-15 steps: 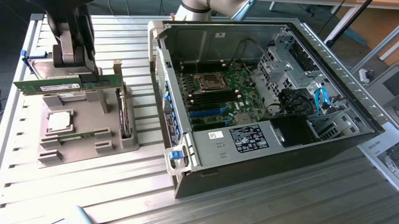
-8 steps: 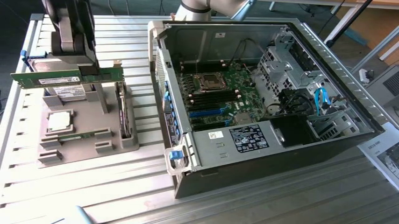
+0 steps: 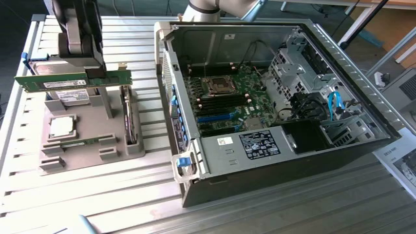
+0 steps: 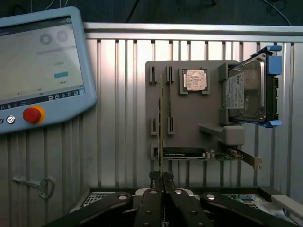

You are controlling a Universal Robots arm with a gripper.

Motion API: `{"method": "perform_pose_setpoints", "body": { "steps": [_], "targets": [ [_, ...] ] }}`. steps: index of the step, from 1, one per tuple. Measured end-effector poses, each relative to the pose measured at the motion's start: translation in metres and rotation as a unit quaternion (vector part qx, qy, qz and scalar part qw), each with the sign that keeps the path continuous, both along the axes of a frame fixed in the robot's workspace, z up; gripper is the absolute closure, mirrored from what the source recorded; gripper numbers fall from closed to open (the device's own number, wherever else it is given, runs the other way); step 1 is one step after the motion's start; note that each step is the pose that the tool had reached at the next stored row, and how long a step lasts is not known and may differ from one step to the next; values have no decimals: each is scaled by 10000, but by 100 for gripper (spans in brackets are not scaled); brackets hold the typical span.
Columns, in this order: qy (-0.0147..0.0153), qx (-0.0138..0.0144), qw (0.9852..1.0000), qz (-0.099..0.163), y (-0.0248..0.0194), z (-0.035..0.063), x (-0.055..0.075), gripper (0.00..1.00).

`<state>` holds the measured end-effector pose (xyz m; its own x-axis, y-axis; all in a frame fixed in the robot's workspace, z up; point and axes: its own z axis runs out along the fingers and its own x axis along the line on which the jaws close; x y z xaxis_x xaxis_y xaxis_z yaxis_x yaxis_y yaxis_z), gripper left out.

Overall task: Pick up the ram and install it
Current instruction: 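Pick up the ram and move it above insertion slot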

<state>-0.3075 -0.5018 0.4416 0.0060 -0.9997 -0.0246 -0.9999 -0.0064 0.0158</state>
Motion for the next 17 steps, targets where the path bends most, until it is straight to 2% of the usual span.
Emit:
{"method": "perform_pose_setpoints", "body": {
  "steps": [17],
  "targets": [
    [0,0,10000,0,-13,0,200,88]
  ]
}}
